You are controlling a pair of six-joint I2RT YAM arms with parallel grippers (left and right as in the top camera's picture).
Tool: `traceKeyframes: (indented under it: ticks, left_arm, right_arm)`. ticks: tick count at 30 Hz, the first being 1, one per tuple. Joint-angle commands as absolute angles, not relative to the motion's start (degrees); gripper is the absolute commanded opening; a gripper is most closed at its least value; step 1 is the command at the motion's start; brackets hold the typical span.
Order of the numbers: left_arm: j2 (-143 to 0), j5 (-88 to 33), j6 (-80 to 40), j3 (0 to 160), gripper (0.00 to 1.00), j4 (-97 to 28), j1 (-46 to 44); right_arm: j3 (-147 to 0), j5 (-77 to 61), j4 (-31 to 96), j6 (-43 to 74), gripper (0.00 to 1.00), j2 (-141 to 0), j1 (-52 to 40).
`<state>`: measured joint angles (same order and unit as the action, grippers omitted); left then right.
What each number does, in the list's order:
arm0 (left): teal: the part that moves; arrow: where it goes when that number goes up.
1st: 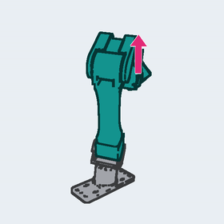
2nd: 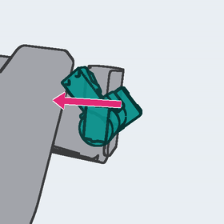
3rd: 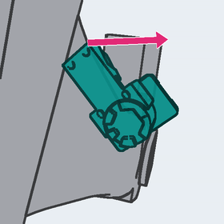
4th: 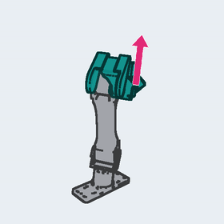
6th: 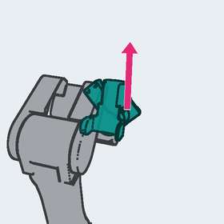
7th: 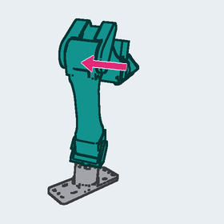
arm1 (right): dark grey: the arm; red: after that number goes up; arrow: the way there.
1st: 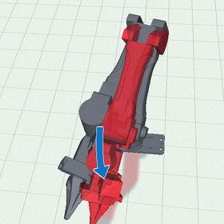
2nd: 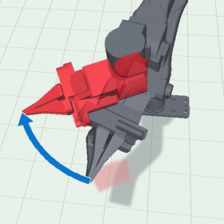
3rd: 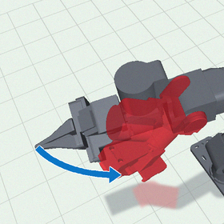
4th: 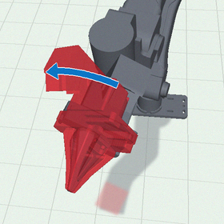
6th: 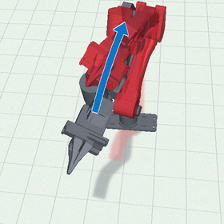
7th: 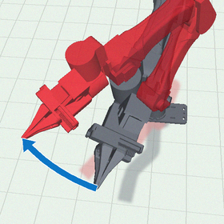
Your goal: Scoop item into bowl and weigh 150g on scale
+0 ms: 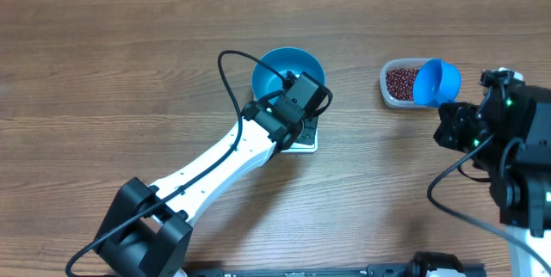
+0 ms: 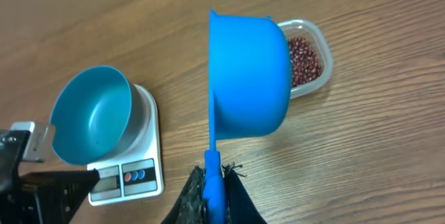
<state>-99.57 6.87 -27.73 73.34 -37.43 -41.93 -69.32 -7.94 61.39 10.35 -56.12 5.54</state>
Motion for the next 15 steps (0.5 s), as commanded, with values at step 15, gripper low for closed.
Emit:
traceKeyframes:
  ticks: [15]
  left_arm:
    - [-100.03,6.59,-24.32,66.59,0.04,-32.71,-42.06]
  right_arm:
    - [-70.96,-11.68,60.20,5.67,0.04,-58.22,6.20]
